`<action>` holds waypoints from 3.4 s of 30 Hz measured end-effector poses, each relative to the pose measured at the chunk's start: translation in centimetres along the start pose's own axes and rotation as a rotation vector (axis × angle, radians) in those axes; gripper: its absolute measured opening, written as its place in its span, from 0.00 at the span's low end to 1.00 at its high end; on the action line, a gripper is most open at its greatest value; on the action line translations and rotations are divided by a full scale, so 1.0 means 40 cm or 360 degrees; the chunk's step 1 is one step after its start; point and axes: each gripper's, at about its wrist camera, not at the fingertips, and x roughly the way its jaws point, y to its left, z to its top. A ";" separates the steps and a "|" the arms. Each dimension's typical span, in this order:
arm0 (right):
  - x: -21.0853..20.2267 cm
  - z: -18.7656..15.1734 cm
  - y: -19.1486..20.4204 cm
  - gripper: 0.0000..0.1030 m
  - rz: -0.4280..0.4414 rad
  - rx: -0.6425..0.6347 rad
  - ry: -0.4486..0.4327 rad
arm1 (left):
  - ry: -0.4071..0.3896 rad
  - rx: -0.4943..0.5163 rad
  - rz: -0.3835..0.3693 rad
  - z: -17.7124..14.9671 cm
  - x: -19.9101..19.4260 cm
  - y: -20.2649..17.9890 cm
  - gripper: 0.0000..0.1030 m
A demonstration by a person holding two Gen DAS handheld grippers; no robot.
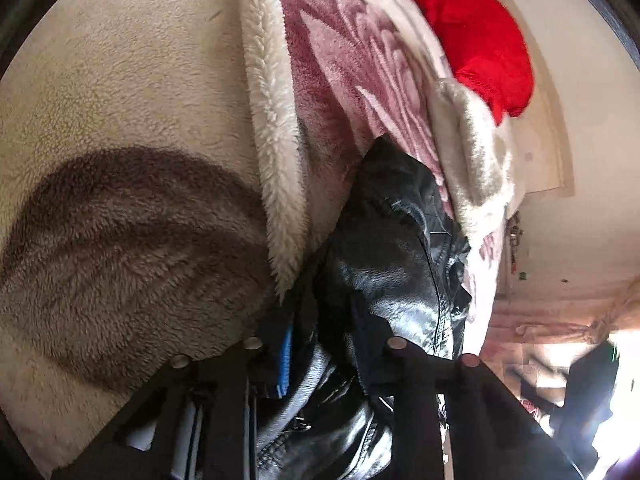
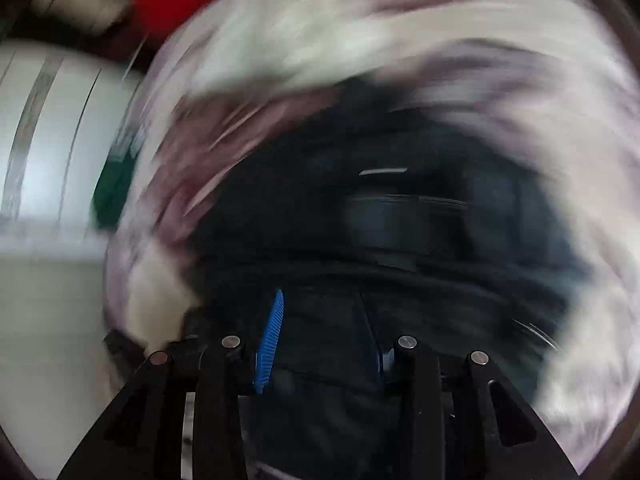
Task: Fold large clothes
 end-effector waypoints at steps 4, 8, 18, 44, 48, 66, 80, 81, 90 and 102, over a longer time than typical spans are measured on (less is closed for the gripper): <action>0.269 0.128 0.249 0.38 0.0059 -0.0384 0.0316 | -0.0015 -0.0011 -0.0065 0.004 0.012 0.017 0.20; 0.491 0.167 0.366 0.34 -0.0035 -0.0515 0.0625 | -0.0020 0.0021 -0.0092 0.002 0.011 0.022 0.20; 0.553 0.236 0.339 0.05 -0.0003 -0.0173 0.0577 | 0.0019 -0.0049 -0.0231 0.025 -0.012 0.086 0.20; -0.032 -0.272 -0.546 0.40 -0.0199 0.0986 -0.0119 | 0.0399 0.0947 0.0334 0.162 0.182 -0.185 0.19; -0.071 -0.271 -0.534 0.14 -0.0266 0.0911 -0.0309 | 0.0399 0.1009 0.0397 0.159 0.191 -0.206 0.19; -0.191 -0.380 -0.544 0.50 -0.0250 0.0805 -0.0181 | 0.0299 0.1137 0.0704 -0.068 -0.002 -0.223 0.99; -0.265 -0.563 -0.494 0.69 -0.0116 0.0881 -0.0149 | 0.0319 0.1316 0.0832 -0.225 0.130 -0.086 1.00; -0.263 -0.572 -0.513 0.69 -0.0099 0.0895 -0.0147 | 0.0311 0.1320 0.0839 -0.227 0.128 -0.088 1.00; -0.006 -0.492 -0.682 0.12 0.0217 0.0866 0.0114 | 0.0142 0.1062 0.1032 -0.299 -0.017 -0.168 1.00; -0.093 -0.520 -0.785 0.54 0.0347 0.0661 0.0302 | 0.0401 0.1358 0.0964 -0.741 0.011 -0.319 1.00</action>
